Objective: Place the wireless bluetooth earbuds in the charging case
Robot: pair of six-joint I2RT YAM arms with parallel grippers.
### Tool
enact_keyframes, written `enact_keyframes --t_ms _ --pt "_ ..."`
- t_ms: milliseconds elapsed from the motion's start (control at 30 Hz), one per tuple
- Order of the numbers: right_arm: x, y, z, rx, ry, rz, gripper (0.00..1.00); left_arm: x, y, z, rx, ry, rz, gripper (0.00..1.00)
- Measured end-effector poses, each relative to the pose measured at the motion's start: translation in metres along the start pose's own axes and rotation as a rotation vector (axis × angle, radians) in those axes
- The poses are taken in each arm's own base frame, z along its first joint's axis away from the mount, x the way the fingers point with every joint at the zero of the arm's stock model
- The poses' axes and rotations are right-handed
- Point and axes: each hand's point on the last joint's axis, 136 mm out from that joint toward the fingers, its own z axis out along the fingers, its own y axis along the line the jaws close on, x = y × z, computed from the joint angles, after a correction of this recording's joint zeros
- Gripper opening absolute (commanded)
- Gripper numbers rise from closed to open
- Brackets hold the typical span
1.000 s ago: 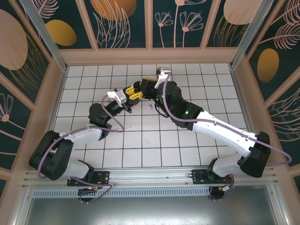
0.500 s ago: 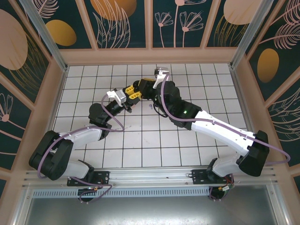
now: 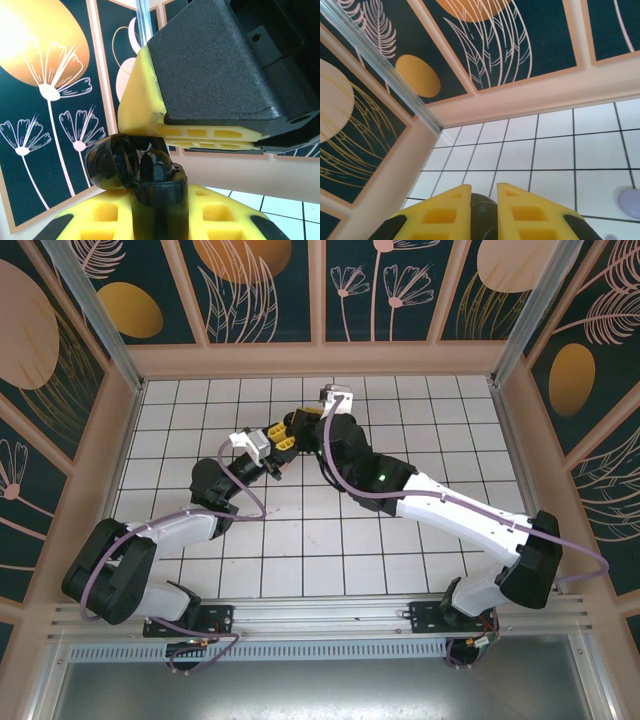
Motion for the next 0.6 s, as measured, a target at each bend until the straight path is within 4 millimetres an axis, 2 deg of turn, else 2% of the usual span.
enact_keyframes --t_ms 300,600 --pt "0.0055 -0.0043 0.0045 0.060 0.012 -0.018 0.19 0.0062 0.0020 -0.0003 -0.009 0.024 -0.013 0.00" --pt "0.0057 -0.0077 0.0047 0.070 0.016 0.047 0.33 0.0068 0.0008 -0.0003 -0.002 0.027 -0.017 0.00"
